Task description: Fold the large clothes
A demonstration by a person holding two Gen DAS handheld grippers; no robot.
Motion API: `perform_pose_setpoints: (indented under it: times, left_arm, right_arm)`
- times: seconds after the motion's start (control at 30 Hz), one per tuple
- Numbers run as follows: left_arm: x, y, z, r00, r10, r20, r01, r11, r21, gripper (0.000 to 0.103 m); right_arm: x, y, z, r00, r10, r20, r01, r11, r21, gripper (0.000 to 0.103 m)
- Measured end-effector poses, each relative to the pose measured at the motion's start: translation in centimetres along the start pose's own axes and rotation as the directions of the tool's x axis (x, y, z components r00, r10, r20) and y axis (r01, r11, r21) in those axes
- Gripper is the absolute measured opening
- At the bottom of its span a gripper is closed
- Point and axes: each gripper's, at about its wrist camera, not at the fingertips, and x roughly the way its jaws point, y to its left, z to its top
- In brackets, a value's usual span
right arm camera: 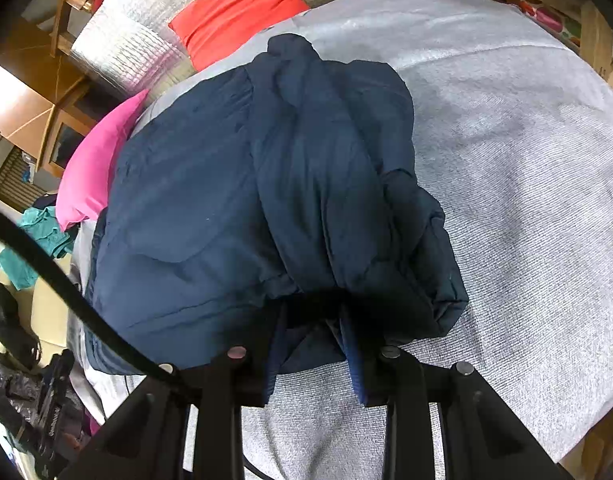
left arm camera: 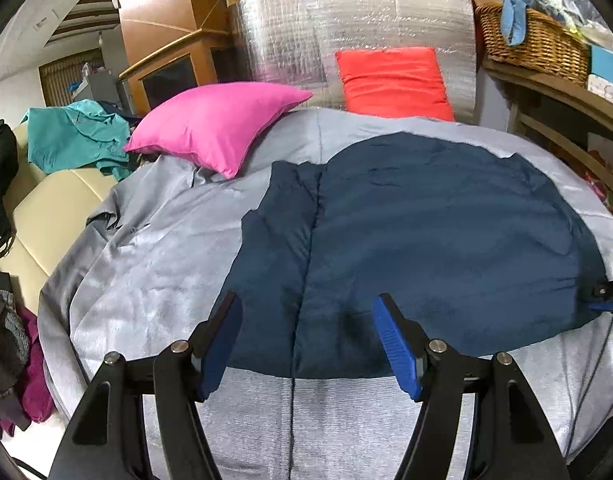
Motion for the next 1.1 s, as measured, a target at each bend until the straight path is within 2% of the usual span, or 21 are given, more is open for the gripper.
perform_pose_setpoints:
  times: [0.07,0.13,0.17,0.23,0.27,0.3,0.33,0.37,0.43,0.53,0.63,0.7,0.77,0.83,0.9,0.97,1.03,1.1]
  left_arm:
    - [0.8,0.9,0.1,0.999,0.015,-0.029,-0.016,1.000,-0.023,0.070]
    - [2.0,3.1,0.4,0.997,0.029,-0.073,-0.035,0.995,-0.089,0.075]
    - [2.6,4.1,0.4,0.995,0.034,-0.092,-0.045,0.992,-0.121,0.079]
    - [4.1,6.9,0.6,0.990,0.038,-0.137,-0.065,0.977,-0.202,0.079]
    - [4.7,7.8,0.6,0.988,0.031,-0.152,-0.065,0.972,-0.226,0.080]
    - [5.7,8.8,0.6,0.984,0.010,-0.179,-0.056,0.966,-0.254,0.080]
    - [6.8,9.6,0.5,0.976,-0.017,-0.215,-0.045,0.959,-0.280,0.080]
    - [7.9,10.2,0.3,0.967,-0.049,-0.250,-0.032,0.951,-0.309,0.080]
    - [9.3,10.6,-0.1,0.950,-0.131,-0.284,0.019,0.930,-0.368,0.080]
    - [10.3,10.2,-0.3,0.921,-0.265,-0.287,0.125,0.895,-0.429,0.081]
    - [11.2,9.4,-0.5,0.889,-0.348,-0.298,0.188,0.870,-0.456,0.083]
    - [11.8,9.0,-0.6,0.883,-0.358,-0.304,0.195,0.868,-0.457,0.087]
    - [12.1,9.0,-0.7,0.875,-0.378,-0.301,0.210,0.858,-0.468,0.087]
    - [12.6,9.1,-0.7,0.865,-0.409,-0.292,0.232,0.841,-0.489,0.087]
    - [13.0,9.1,-0.6,0.860,-0.425,-0.282,0.244,0.827,-0.506,0.081]
    - [13.2,9.0,-0.3,0.864,-0.425,-0.270,0.245,0.823,-0.513,0.076]
    - [13.2,8.5,0.4,0.880,-0.403,-0.253,0.236,0.831,-0.504,0.070]
    - [13.2,7.8,1.1,0.898,-0.368,-0.241,0.219,0.849,-0.481,0.069]
  right_arm:
    - [-0.6,-0.5,0.4,0.999,0.038,-0.006,-0.038,0.999,0.014,0.034]
    - [-1.6,-1.1,1.1,0.995,0.097,0.011,-0.097,0.995,0.030,0.034]
    - [-2.5,-1.6,1.5,0.992,0.119,0.043,-0.121,0.992,0.038,0.034]
    - [-4.1,-2.7,2.5,0.983,0.143,0.118,-0.149,0.988,0.048,0.035]
    - [-4.8,-3.4,3.2,0.977,0.151,0.152,-0.161,0.985,0.056,0.040]
    - [-5.2,-4.0,3.8,0.975,0.136,0.175,-0.150,0.986,0.067,0.058]
    - [-5.4,-4.5,4.3,0.975,0.116,0.189,-0.133,0.988,0.079,0.067]
    - [-5.3,-5.0,4.9,0.975,0.101,0.197,-0.121,0.988,0.094,0.071]
    - [-4.2,-5.8,6.0,0.982,0.106,0.159,-0.126,0.985,0.117,0.071]
    - [-1.4,-6.0,6.9,0.992,0.108,0.058,-0.116,0.983,0.142,0.071]
    - [0.5,-4.7,7.2,0.996,0.093,0.016,-0.094,0.990,0.106,0.072]
    - [1.3,-3.8,7.3,0.996,0.083,0.019,-0.084,0.994,0.063,0.072]
    - [1.8,-3.4,7.4,0.995,0.098,0.014,-0.099,0.994,0.051,0.066]
    - [1.8,-3.0,7.4,0.995,0.097,0.022,-0.098,0.995,0.023,0.053]
    - [1.1,-2.2,7.0,0.995,0.085,0.053,-0.085,0.996,0.002,0.048]
    - [0.5,-1.3,6.9,0.993,0.069,0.095,-0.066,0.997,-0.032,0.044]
    - [-0.3,0.1,6.7,0.986,0.069,0.150,-0.057,0.995,-0.082,0.043]
    - [-1.0,1.3,6.6,0.974,0.092,0.206,-0.068,0.991,-0.118,0.043]
